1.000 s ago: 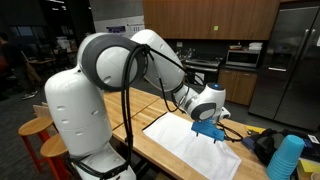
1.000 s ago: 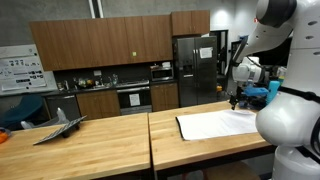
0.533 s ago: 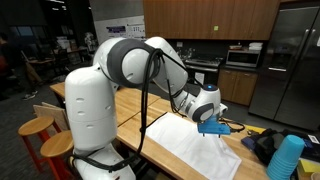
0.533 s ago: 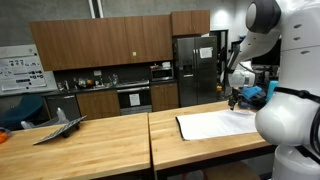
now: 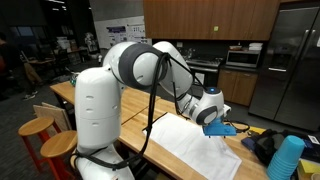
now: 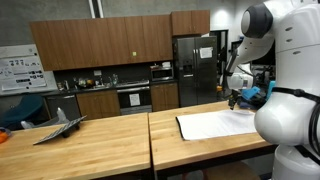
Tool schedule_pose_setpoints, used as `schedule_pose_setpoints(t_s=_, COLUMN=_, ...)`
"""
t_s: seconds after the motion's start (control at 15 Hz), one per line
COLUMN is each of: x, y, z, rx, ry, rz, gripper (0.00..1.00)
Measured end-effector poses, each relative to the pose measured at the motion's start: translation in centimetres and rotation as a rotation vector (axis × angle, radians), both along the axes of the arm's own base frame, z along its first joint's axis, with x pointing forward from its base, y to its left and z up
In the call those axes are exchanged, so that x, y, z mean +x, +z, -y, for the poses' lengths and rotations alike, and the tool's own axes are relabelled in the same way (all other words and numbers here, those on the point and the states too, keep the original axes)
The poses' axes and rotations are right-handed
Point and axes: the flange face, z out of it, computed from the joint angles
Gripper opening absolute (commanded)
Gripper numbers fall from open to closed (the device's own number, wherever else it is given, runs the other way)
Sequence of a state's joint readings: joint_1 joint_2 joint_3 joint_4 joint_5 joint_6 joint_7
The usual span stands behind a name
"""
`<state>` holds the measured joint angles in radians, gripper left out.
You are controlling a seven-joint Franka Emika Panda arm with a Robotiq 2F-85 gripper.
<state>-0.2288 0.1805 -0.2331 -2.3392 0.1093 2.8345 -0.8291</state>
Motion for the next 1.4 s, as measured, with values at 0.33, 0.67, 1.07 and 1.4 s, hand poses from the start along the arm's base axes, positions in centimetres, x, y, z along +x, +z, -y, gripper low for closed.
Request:
schedule_pose_setpoints(t_s=0.33, x=-2.4, y=0.3, z=4.5, rx=-0.096, ry=0.009, rz=-0.032, gripper=1.0)
schedule_pose_setpoints(t_s=0.67, x=-5.5, y=0.7, z=8.9, rx=-0.166, ry=-0.001, rz=-0.069, gripper=0.95)
schedule_pose_setpoints(t_s=1.07, x=-3.5, y=0.4, z=6.2, rx=-0.176, ry=0.097, rz=-0.059, gripper=0.9)
schedule_pose_setpoints(t_s=1.4, x=-1.7, y=-0.3, z=3.2, rx=-0.149, ry=0.175, rz=-0.07, gripper=0.69)
